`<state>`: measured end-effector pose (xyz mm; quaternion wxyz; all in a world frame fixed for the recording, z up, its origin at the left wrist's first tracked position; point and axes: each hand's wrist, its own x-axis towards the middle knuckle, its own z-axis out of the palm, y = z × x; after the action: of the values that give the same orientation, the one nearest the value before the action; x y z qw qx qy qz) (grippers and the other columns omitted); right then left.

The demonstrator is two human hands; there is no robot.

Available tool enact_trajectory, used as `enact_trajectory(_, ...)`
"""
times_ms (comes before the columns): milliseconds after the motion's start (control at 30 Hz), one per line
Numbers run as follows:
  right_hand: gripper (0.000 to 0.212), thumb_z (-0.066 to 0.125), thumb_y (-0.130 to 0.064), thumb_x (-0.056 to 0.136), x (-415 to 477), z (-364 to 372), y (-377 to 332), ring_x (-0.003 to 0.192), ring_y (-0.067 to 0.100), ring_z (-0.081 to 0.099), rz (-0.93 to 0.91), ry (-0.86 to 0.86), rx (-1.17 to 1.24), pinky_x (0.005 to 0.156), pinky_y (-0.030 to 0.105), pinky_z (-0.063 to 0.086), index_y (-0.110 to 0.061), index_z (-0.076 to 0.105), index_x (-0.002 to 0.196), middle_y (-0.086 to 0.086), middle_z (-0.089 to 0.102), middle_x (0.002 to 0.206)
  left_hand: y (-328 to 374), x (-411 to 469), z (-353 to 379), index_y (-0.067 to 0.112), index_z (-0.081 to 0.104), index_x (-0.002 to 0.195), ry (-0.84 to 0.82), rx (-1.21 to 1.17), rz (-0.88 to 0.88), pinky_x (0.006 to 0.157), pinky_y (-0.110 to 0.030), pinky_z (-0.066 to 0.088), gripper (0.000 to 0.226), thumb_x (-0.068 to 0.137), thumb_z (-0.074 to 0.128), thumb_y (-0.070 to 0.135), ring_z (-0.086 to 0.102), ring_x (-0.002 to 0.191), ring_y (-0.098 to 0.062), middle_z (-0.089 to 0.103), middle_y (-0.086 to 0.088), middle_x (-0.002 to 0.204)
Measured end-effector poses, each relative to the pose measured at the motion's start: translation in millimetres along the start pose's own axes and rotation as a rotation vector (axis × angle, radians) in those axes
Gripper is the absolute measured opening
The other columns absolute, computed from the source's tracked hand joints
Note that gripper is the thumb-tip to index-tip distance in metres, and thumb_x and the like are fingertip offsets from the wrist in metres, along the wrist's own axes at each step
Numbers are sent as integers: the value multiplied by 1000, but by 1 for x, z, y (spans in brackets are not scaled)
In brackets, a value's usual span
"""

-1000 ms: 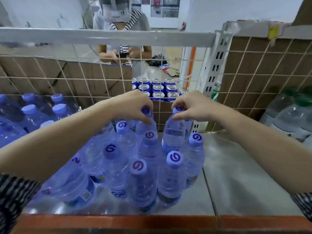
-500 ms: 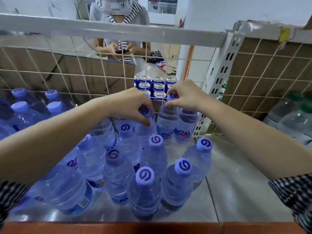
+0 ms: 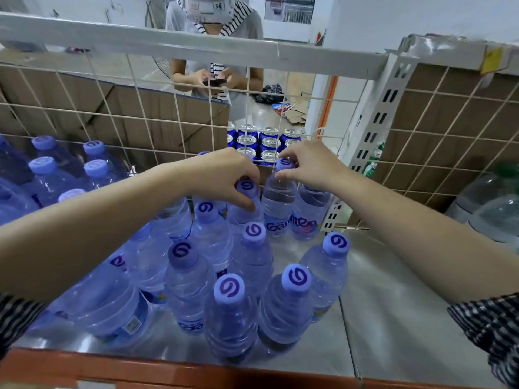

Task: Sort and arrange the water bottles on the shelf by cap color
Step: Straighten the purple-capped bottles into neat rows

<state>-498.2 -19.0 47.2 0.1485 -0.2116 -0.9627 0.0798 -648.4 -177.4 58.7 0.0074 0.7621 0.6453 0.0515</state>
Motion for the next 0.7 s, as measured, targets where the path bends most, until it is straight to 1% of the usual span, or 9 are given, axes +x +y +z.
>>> enact_trajectory(67,50,74,-38,83,-4,-3,0,90,17,58,-8,-12,23,77,25,39,-10,65,124,8,69,110,1,1,0,21,69,102,3,13,1,83,-38,47,42,77,71,55,58,90,-16,67,5,99)
enact_trajectory(133,50,74,-37,83,-9,-9,1,90,17,59,-15,-37,36,80,30,45,-12,64,125,7,69,109,2,1,-1,21,69,102,9,16,13,82,-35,46,41,78,70,54,57,88,-15,67,5,99)
enact_trajectory(233,40,74,-33,84,-21,-21,6,88,16,62,-12,-62,80,84,33,50,-15,67,119,5,71,102,9,3,-1,20,71,99,58,-25,51,75,-29,41,37,78,72,50,52,80,-11,66,4,91)
enact_trajectory(333,24,73,-32,85,-36,-37,13,79,7,64,-17,-130,124,72,29,50,-18,72,104,-3,69,86,17,13,-7,17,71,97,80,-50,62,74,-36,44,37,79,73,49,55,77,-18,65,-1,84)
enact_trajectory(400,17,71,-33,87,-49,-48,17,66,1,63,-28,-248,209,61,23,49,-18,73,95,-7,68,74,22,22,-11,19,72,99,80,-62,48,74,-39,44,37,79,74,50,57,77,-21,65,-2,82)
enact_trajectory(467,22,68,-39,88,-66,-59,19,65,9,68,-48,-425,351,58,24,54,-18,71,92,-1,70,73,28,31,-12,22,73,99,86,-74,43,73,-40,44,36,77,75,50,58,76,-23,65,-3,81)
enact_trajectory(567,33,71,-49,81,-92,-65,15,69,17,71,-86,-660,447,61,27,56,-21,71,98,1,72,82,37,44,-6,25,74,104,59,-83,46,73,-37,45,37,76,77,49,60,78,-22,69,-2,85)
enact_trajectory(633,33,77,-47,77,-105,-64,11,69,16,69,-117,-704,408,61,28,56,-24,70,101,1,71,80,41,52,-3,25,74,107,18,-92,40,75,-36,45,39,76,77,49,61,80,-21,69,-1,87)
enact_trajectory(700,36,79,-48,75,-112,-63,8,68,14,66,-162,-658,329,63,28,55,-25,69,101,1,71,80,43,58,0,25,73,106,-17,-107,23,76,-42,48,40,75,76,51,62,81,-22,69,-2,87)
